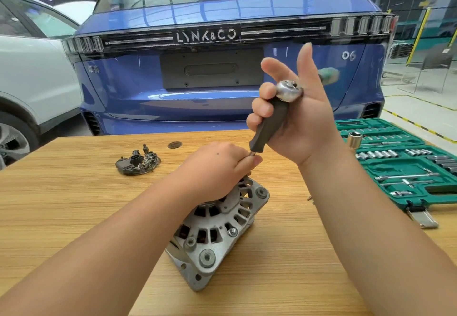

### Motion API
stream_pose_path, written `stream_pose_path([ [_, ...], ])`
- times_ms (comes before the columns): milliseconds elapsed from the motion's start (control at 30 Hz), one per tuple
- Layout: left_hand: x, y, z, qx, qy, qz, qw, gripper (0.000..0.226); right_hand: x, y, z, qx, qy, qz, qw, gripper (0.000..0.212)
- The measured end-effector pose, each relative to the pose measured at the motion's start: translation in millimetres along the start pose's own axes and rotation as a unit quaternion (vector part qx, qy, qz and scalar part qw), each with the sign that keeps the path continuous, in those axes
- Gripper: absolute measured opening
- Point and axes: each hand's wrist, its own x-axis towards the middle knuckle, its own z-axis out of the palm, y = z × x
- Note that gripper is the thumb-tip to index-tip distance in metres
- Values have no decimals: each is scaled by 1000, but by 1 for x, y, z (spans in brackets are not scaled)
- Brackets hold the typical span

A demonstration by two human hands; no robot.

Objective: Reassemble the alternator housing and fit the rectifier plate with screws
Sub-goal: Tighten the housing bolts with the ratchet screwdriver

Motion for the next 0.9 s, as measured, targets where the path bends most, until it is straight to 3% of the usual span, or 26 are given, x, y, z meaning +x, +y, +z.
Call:
stream_pose_path([
  [100,0,-1,0,-31,-6,-8,999,49,-3,8,-1,-12,-60,-72,996,22],
  [167,0,-2,1,-34,-6,-11,999,49,-2,10,0,-29,-55,-103,993,10],
  [400,-4,-4,0,-39,-22,0,999,52,-2,21,7,-147,30,-218,964,20],
  [500,-6,-5,-2,-56,-25,9,998,50,-2,17,4,-127,-33,-200,971,13],
  [600,-7,-5,-4,-63,-29,17,997,48,-4,11,-2,-44,-138,-116,983,16],
  [733,-7,-4,-4,-61,-40,20,997,50,-7,3,-7,7,-169,-69,983,11],
  [833,-6,-4,-2,-60,-31,16,998,49,-5,3,-4,-58,-122,-115,984,6],
  [900,-6,-4,-1,-57,-27,10,998,49,-4,8,1,-106,-69,-167,978,15],
])
